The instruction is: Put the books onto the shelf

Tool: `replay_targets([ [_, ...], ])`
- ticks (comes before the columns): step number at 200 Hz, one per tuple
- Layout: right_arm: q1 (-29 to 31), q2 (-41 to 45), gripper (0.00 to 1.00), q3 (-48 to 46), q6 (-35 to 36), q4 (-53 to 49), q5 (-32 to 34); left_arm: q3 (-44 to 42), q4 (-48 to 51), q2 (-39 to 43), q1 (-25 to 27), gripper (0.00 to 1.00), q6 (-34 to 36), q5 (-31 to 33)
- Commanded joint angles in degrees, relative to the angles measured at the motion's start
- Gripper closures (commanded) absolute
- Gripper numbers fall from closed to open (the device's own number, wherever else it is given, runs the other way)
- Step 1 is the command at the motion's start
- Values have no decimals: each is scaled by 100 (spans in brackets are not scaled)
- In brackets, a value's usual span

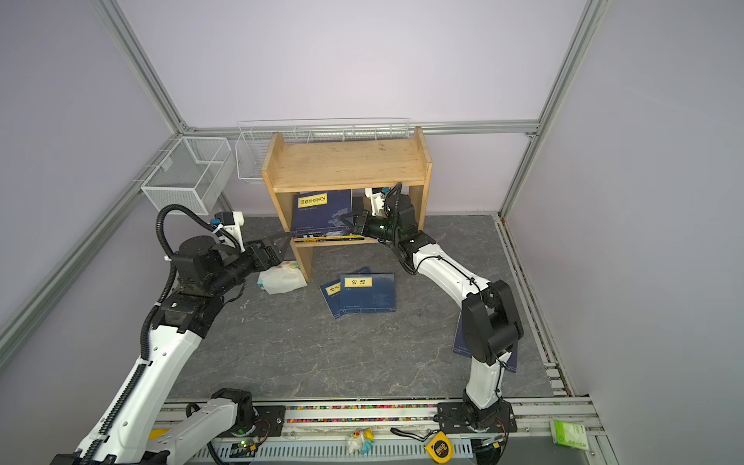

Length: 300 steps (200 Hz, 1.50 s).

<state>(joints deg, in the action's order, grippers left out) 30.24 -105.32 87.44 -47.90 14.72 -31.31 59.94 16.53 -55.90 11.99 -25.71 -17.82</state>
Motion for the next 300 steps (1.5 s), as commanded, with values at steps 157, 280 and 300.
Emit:
replay_targets([
  [157,66,-569,90,616,408,-518,220,-6,-634,-988,-65,1,41,321],
  [280,78,-615,90,605,483,-628,327,16,-1702,-2108,-52,3,-478,698],
  [300,78,-613,90,599,489,-641,362,-75,-1570,-2135,17,3,-474,976],
])
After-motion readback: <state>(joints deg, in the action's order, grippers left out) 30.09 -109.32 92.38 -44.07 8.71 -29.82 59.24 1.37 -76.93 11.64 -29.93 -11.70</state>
